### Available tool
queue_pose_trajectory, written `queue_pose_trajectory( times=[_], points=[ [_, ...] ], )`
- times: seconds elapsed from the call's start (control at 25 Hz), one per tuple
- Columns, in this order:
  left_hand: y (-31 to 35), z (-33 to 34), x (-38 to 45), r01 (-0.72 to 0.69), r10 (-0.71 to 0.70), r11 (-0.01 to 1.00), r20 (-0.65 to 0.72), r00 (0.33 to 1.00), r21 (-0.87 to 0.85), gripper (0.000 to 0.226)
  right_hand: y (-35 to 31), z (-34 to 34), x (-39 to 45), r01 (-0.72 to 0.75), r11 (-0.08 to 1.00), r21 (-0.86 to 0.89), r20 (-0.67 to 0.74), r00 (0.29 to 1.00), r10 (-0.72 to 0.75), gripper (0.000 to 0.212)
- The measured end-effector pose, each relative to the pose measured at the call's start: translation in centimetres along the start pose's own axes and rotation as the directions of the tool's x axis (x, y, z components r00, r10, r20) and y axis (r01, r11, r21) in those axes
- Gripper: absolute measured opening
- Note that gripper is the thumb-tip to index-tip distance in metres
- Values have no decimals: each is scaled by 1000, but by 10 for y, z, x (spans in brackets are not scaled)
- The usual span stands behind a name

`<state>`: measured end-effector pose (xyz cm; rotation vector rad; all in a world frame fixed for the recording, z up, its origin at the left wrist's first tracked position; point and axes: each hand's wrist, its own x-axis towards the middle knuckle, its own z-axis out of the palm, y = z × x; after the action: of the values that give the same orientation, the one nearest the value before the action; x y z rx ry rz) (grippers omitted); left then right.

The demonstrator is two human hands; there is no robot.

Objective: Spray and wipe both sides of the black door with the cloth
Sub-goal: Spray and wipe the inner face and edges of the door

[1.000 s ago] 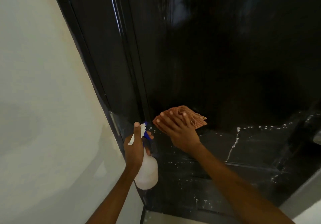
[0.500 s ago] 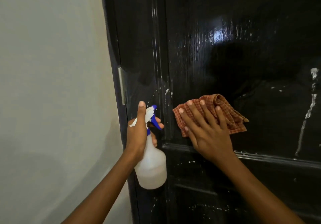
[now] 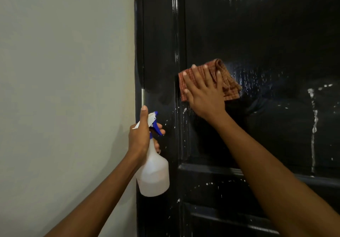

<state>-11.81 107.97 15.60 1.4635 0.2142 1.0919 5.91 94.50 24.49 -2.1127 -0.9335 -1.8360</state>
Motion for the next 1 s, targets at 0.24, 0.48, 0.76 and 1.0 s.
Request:
queue_pose_trajectory(
  times=[0.24,0.48,0.76,1.0],
  points=[
    [-3,-5,-4,-36,36,999,-9,999,26,81,-21,16,-49,202,979,-32,37,979,-201,63],
    [1,-13,-9,-43,43,997,-5,999,71,76,8,15,-112,647,762,9,262,734,-627,58],
    [12,-8,-10,-68,70,996,-35,997,49,76,3,-16,28,127,991,-36,145,982,-120,60],
    [-2,-25,-9,-7,22,994,-136,990,105,76,-57,22,-22,283,956,70,172,941,-292,63]
  ],
)
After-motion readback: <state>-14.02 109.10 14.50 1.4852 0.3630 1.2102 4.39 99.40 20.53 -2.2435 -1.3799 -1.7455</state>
